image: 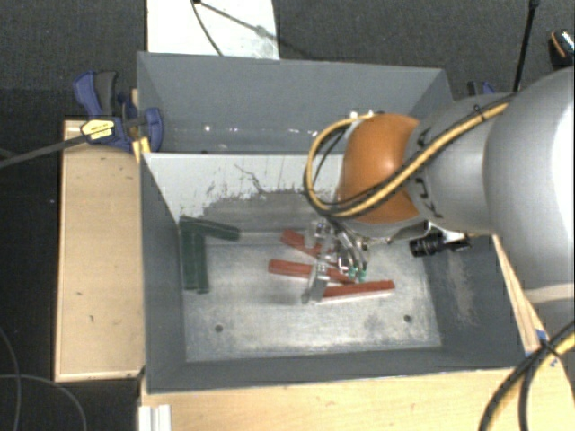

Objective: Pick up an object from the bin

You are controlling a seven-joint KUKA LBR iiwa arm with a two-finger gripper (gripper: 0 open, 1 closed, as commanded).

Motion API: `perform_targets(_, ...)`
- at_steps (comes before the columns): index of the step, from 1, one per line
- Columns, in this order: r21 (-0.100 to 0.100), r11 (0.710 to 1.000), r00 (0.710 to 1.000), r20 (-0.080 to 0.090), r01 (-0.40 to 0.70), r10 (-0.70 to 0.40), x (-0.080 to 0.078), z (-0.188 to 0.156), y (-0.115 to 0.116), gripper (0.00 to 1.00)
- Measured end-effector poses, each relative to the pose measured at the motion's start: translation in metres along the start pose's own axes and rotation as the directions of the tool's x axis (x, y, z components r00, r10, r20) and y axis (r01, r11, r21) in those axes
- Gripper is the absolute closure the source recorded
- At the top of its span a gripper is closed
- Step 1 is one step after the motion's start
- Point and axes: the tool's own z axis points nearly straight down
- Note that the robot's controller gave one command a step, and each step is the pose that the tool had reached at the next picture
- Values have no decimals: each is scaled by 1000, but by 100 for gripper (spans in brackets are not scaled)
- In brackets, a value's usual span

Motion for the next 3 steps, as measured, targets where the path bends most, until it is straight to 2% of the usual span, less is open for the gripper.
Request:
perform_targets(1,0,995,995,0,-99,99,9,31,8,0)
perform_targets(2,1,996,996,2,-94,94,8,30,8,0)
perform_targets(3,1,996,996,2,-92,92,8,30,9,100)
